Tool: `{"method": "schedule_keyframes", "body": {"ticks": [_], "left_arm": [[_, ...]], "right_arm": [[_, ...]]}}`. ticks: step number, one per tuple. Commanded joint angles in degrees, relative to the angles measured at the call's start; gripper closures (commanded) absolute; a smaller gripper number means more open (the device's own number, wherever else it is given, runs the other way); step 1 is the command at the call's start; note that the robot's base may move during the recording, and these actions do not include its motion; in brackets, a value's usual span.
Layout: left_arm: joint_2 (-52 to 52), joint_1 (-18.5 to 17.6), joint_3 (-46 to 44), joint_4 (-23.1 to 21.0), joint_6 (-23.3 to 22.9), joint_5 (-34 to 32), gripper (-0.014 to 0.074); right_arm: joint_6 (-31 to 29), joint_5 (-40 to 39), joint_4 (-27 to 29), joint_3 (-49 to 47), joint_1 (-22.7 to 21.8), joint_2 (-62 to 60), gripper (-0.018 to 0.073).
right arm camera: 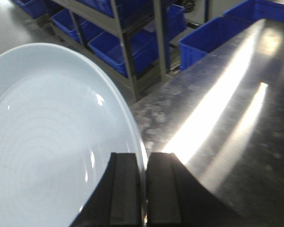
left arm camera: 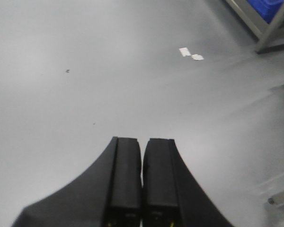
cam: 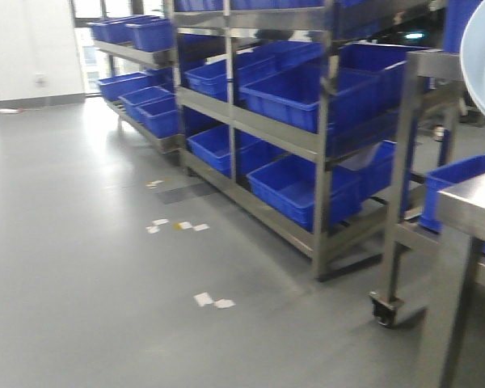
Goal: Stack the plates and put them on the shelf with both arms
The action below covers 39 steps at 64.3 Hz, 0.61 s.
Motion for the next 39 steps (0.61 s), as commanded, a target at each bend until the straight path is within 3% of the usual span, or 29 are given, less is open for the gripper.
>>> {"method": "schedule_keyframes", "body": {"ticks": [1, 39], "left_arm": [[0.1, 0.1, -1.59, 0.61, -0.51, -3.33, 0.0499], [0.1, 0.1, -1.59, 0.61, -0.51, -3.33, 0.0499]], "right_arm": [[-0.12, -5.31, -0.23, -1.7, -0.24, 0.13, 0.0508], [-0.12, -5.31, -0.23, -1.7, -0.24, 0.13, 0.0508]]}}
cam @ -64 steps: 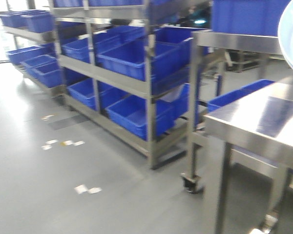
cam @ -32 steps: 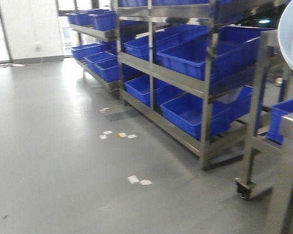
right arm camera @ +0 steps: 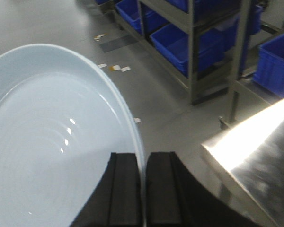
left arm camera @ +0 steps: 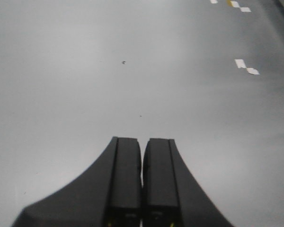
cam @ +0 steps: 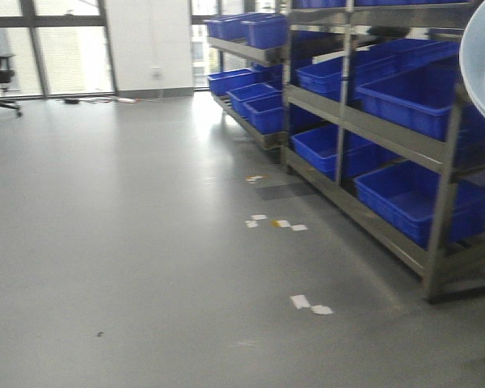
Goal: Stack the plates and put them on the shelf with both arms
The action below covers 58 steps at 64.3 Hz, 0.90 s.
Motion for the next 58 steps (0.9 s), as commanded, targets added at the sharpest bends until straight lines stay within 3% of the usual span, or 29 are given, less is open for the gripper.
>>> {"method": "schedule_keyframes", "body": {"ticks": [1, 58], "left_arm": [[0.1, 0.1, -1.59, 0.61, -0.51, -3.33, 0.0499], [0.1, 0.1, -1.59, 0.61, -0.51, -3.33, 0.0499]], "right_arm": [[-0.12, -5.46, -0.23, -1.7, -0.24, 0.13, 0.0508], [-0.12, -5.46, -0.23, -1.7, -0.24, 0.13, 0.0508]]}}
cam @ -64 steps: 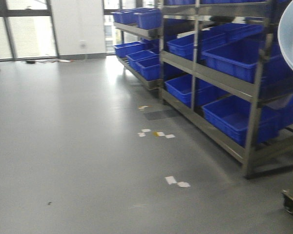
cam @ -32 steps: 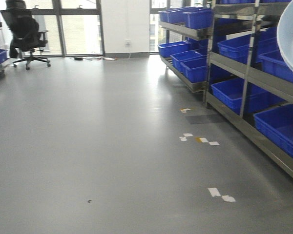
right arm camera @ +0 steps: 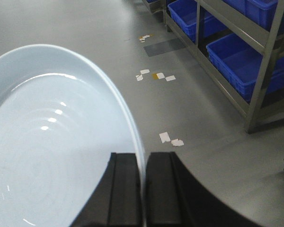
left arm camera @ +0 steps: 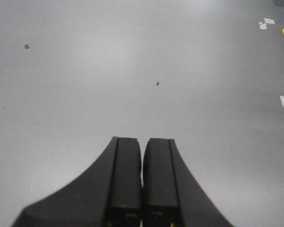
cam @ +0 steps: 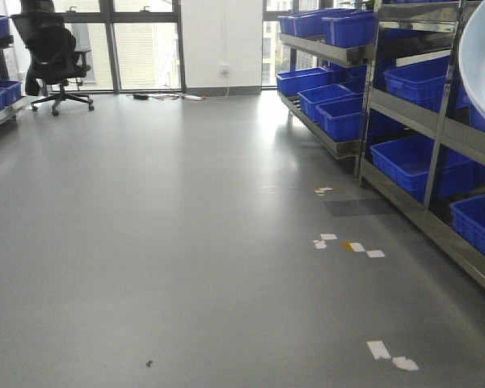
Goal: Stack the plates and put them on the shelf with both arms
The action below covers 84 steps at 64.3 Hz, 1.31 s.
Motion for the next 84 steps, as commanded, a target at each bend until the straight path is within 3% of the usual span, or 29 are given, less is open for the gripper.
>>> {"method": "schedule_keyframes", "body": {"ticks": [1, 84], "left_arm": [[0.1, 0.1, -1.59, 0.61, -0.51, -3.45, 0.0499], [0.1, 0.1, -1.59, 0.51, -0.51, -3.45, 0.0499]], "right_arm": [[-0.12, -5.56, -0.23, -1.7, -0.24, 0.13, 0.0508], [-0.12, -5.48, -0.23, -1.7, -0.24, 0.13, 0.0508]]}}
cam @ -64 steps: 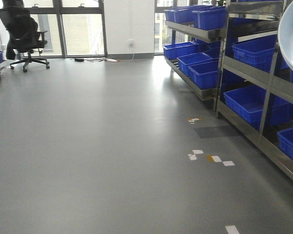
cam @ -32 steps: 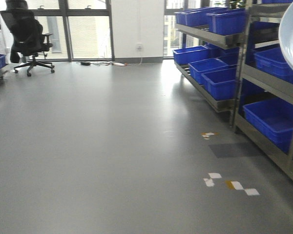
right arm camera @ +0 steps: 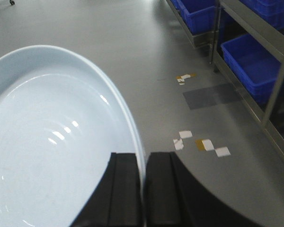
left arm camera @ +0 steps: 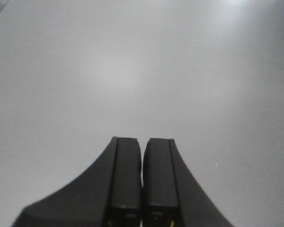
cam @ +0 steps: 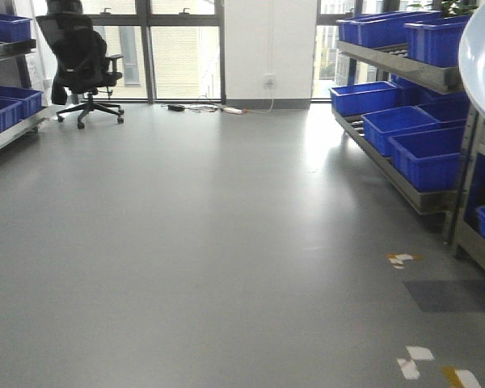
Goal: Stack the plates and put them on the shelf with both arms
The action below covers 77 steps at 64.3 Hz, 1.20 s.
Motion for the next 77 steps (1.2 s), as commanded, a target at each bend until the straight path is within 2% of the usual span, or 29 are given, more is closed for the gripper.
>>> {"method": "schedule_keyframes", "body": {"ticks": [1, 77], "left_arm": [[0.1, 0.1, -1.59, 0.51, -0.51, -3.45, 0.05], [0.1, 0.1, -1.59, 0.51, -0.51, -3.57, 0.0499]], "right_arm": [[-0.12, -5.48, -0.23, -1.7, -0.24, 0.13, 0.0508], [-0.12, -5.48, -0.23, -1.7, -0.24, 0.13, 0.0508]]}}
